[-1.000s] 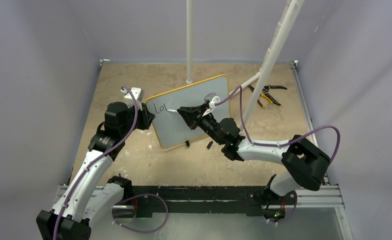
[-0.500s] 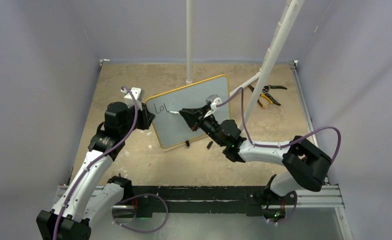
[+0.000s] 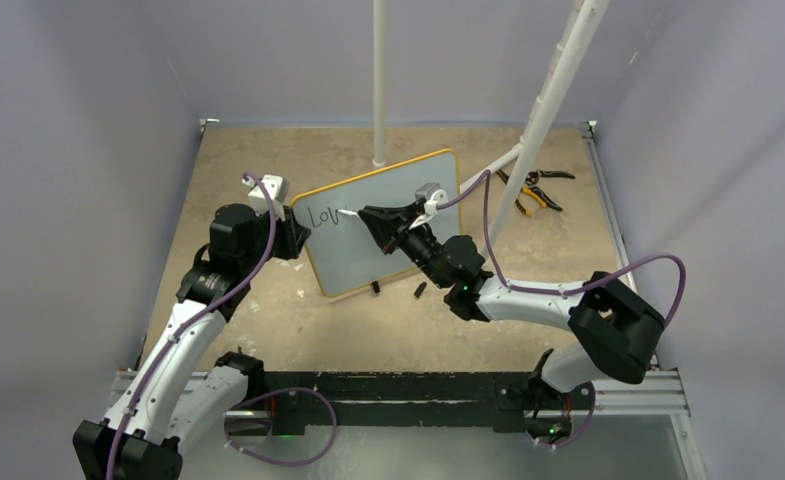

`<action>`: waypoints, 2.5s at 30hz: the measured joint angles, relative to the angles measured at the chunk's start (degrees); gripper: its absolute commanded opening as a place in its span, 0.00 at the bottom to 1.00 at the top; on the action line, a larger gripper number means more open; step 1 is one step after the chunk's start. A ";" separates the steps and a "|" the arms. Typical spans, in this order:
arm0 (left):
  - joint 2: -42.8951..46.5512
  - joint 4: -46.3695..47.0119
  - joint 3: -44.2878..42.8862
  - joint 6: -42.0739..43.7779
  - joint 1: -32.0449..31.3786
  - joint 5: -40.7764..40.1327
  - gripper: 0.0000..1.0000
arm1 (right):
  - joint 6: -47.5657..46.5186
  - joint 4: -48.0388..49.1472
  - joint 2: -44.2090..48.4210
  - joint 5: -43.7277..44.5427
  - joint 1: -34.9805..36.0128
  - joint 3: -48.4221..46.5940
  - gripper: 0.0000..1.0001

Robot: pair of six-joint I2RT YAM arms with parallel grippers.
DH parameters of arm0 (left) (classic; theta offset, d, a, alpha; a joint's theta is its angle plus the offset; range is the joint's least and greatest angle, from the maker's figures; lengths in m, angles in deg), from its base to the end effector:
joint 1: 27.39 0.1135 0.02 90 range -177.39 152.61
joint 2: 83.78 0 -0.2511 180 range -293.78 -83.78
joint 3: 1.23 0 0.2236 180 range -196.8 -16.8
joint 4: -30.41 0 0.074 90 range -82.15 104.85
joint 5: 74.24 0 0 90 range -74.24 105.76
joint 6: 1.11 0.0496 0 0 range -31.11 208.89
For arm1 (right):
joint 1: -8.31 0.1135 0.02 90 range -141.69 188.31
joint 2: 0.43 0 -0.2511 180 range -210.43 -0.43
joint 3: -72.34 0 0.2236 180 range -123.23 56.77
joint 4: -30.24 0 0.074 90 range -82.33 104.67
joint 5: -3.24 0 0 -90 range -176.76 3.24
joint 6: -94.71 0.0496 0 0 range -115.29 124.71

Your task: Write a sentence on the whiteboard

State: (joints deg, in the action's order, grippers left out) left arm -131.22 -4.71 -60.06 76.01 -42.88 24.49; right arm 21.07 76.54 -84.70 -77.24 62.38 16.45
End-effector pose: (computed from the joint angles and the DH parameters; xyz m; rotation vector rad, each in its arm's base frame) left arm 0.1734 -0.0559 0.2931 0.1458 2.0053 -0.4698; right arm 0.1877 0.2451 0.2949 -0.2821 1.2911 0.9512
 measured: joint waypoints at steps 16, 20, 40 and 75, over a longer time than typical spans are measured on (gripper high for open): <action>0.11 -0.02 0.00 0.00 0.00 0.07 0.10 | -1.42 2.84 3.32 -0.48 -0.07 1.20 0.00; 0.11 -0.02 0.00 0.00 0.00 0.07 0.10 | -1.40 3.19 3.28 -0.48 -0.07 1.68 0.00; 0.09 -0.02 0.00 0.00 0.00 0.07 0.10 | -1.31 1.38 0.70 -0.35 -0.07 2.19 0.00; 0.09 0.00 0.02 0.02 0.00 0.07 0.10 | -1.62 0.55 2.19 2.45 -0.11 2.71 0.00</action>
State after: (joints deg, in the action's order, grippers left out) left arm -131.13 -4.71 -60.04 76.03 -42.88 24.55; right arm 19.45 77.08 -82.51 -74.79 62.27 19.16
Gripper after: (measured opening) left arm 0.197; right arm 0.123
